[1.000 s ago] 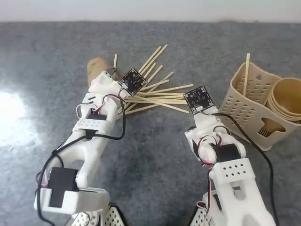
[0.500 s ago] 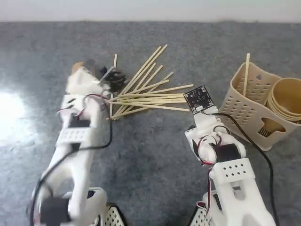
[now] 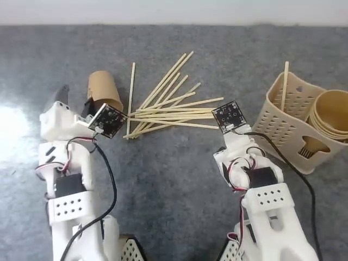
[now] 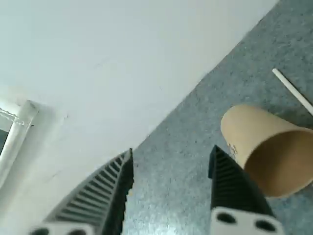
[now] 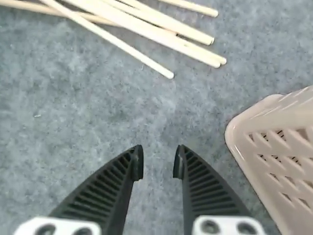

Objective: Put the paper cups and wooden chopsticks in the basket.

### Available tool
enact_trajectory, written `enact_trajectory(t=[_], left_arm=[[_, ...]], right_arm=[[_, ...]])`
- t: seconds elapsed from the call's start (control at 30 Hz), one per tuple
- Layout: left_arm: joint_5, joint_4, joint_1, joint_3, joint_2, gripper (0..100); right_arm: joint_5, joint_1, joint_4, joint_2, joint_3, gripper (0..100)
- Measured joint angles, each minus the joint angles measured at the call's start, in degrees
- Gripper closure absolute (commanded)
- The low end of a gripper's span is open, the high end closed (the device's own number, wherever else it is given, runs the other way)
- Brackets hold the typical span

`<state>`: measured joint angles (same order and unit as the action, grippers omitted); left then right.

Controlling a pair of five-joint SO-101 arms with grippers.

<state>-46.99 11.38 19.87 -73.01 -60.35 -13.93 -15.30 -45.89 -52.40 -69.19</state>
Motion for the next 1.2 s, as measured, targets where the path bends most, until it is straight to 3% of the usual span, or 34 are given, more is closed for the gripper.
enact_trajectory(t=[0.33,0.7,1.2], left_arm=[[-3.9,-2.0,0.9,-0.6,13.4,75],[-3.9,-29.2,0.9,0.4,42.8,75],[-3.9,-31.3,0.0,19.4,65.4,75]], right_arm=[[0.0,0.0,0.7,0.0,-0.2,88.7],[0.0,-0.1,0.7,0.0,-0.2,88.7],[0.0,-0.1,0.7,0.0,-0.2,88.7]])
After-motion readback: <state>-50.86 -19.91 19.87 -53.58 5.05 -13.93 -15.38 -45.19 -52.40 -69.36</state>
